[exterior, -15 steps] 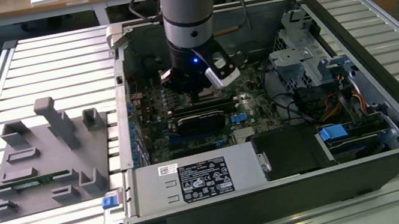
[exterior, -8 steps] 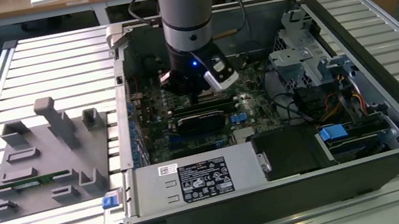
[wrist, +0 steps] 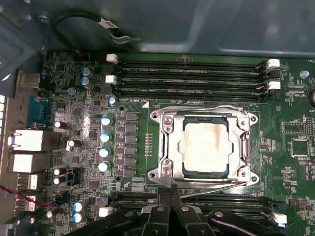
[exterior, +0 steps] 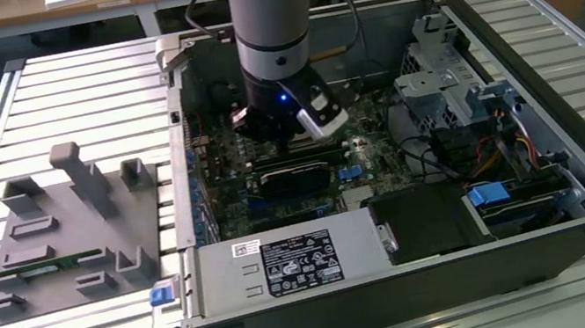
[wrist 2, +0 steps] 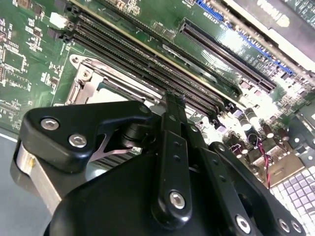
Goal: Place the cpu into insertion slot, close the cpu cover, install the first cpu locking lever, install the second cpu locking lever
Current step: 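Install the second cpu locking lever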
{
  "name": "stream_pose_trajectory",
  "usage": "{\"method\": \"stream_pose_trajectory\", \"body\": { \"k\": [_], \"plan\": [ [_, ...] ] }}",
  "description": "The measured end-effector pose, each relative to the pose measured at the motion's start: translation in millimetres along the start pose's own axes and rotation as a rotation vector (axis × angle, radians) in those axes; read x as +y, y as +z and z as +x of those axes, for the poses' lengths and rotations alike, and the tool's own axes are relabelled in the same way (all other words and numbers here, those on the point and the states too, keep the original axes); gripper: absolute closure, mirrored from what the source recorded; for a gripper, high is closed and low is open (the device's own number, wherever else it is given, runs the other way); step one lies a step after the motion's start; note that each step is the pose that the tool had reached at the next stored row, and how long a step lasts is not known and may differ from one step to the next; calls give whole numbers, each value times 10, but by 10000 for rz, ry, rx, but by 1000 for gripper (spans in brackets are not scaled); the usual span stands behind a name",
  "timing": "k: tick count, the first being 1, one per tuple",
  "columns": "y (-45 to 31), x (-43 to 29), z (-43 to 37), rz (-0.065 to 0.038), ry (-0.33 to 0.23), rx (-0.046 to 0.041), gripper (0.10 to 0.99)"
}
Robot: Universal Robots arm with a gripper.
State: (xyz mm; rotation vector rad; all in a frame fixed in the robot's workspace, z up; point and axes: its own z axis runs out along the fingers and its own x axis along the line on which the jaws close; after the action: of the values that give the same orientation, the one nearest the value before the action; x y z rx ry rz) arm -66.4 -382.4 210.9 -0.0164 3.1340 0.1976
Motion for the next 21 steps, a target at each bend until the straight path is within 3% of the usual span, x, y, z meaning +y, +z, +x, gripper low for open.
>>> {"method": "stream_pose_trajectory", "body": {
  "k": [7, 21],
  "plan": [
    [5, -24, 35, -289, -1, -3, 980],
    [98, -49, 84, -1046, 1, -14, 980]
  ]
}}
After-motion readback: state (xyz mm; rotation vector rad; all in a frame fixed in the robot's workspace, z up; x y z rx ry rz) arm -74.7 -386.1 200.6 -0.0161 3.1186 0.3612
